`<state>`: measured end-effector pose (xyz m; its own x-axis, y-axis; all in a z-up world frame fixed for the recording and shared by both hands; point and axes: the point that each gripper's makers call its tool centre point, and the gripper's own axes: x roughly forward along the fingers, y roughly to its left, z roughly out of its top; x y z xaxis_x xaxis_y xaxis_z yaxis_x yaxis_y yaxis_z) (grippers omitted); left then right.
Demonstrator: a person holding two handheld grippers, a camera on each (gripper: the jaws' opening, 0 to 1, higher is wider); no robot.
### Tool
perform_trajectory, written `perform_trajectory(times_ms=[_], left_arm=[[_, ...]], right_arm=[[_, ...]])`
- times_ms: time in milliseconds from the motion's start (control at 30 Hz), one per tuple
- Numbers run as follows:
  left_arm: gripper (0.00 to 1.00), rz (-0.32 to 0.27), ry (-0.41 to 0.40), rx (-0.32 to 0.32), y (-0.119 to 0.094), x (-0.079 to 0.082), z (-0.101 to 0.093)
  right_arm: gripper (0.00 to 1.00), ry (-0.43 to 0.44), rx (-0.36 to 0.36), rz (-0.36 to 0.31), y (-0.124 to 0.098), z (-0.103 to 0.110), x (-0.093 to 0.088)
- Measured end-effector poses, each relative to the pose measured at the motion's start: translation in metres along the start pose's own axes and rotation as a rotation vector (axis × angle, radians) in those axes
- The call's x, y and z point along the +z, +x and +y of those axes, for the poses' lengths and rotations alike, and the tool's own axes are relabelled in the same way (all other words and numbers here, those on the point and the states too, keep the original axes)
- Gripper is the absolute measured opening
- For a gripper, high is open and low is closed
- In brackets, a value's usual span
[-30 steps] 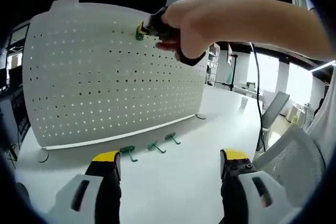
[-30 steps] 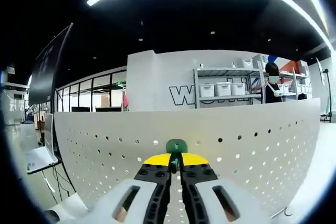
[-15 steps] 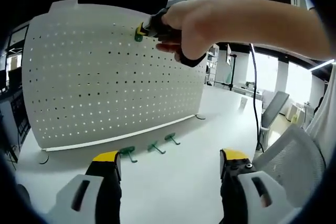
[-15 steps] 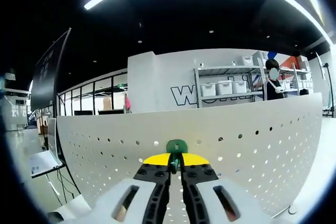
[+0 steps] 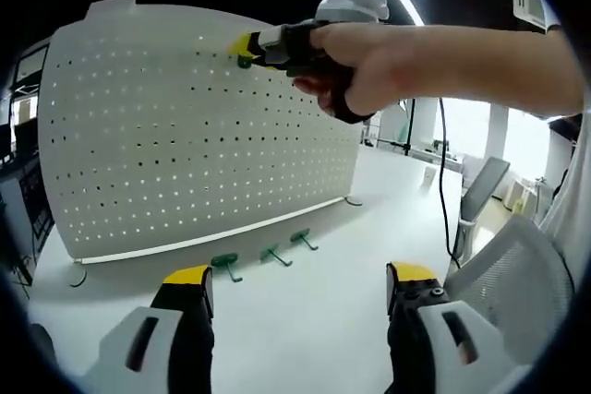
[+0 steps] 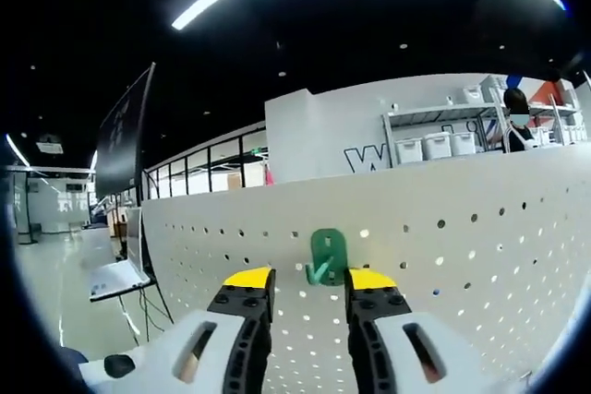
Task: Insert the hook assembly into the mounting plate slot until the hook locks in place.
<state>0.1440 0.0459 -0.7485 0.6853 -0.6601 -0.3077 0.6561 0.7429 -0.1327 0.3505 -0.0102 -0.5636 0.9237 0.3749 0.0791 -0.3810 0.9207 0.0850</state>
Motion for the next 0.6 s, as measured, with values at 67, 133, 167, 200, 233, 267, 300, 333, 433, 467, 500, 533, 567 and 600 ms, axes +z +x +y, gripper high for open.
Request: perform_trajectory(times_ms=[67, 133, 167, 200, 233, 267, 300, 333, 433, 467, 500, 533, 567, 600], left_arm=[[0.79, 0.001, -0.001, -0.001, 0.0, -0.0001, -0.0001], [0.79, 0.002, 0.001, 0.003, -0.0001, -0.0004, 0.0009], [0.79, 0.003, -0.001, 0.004, -0.0001, -0.0008, 0.0014], [0.79, 0.003, -0.001, 0.004, -0.0001, -0.0009, 0.0016], [0.79, 0.005, 0.0, 0.006, -0.0001, -0.0013, 0.0021], [0.79, 0.006, -0.002, 0.006, -0.0001, -0.0015, 0.0024], [0.79, 0.007, -0.003, 0.006, 0.0001, -0.0018, 0.0023], [0.79, 0.007, 0.0, 0.006, 0.0001, -0.0017, 0.0022], [0.79, 0.009, 0.003, 0.007, 0.0002, -0.0017, 0.0021], [0.79, 0.01, 0.004, 0.009, 0.0, -0.0017, 0.0022], [0.79, 0.009, 0.004, 0.009, -0.0001, -0.0016, 0.0022], [0.79, 0.008, 0.004, 0.01, -0.0001, -0.0014, 0.0025], [0.79, 0.008, 0.004, 0.01, -0.0002, -0.0014, 0.0026], [0.79, 0.008, 0.004, 0.011, -0.0002, -0.0015, 0.0028]], right_arm=[[0.33, 0.002, 0.023, -0.016, -0.0028, -0.0002, 0.0024], [0.38, -0.006, 0.039, -0.032, -0.0035, 0.0006, 0.005], [0.4, -0.024, 0.06, -0.027, -0.0027, 0.0034, 0.005], [0.4, -0.03, 0.068, -0.023, -0.0026, 0.0042, 0.0047], [0.4, -0.035, 0.073, -0.024, -0.0019, 0.0038, 0.0055], [0.4, -0.025, 0.086, -0.03, -0.0018, 0.0051, 0.0071], [0.4, -0.014, 0.099, -0.037, -0.0011, 0.0069, 0.0086], [0.4, -0.027, 0.102, -0.035, -0.0009, 0.0076, 0.0086], [0.4, -0.052, 0.105, -0.029, -0.0009, 0.0081, 0.0085], [0.4, -0.048, 0.104, -0.032, -0.0012, 0.0073, 0.0091], [0.4, -0.046, 0.104, -0.032, -0.0014, 0.0065, 0.0092], [0.4, -0.049, 0.103, -0.029, -0.0016, 0.0061, 0.0087], [0.4, -0.058, 0.101, -0.018, -0.0023, 0.0046, 0.0067], [0.4, -0.06, 0.102, -0.016, -0.0032, 0.0038, 0.0061]])
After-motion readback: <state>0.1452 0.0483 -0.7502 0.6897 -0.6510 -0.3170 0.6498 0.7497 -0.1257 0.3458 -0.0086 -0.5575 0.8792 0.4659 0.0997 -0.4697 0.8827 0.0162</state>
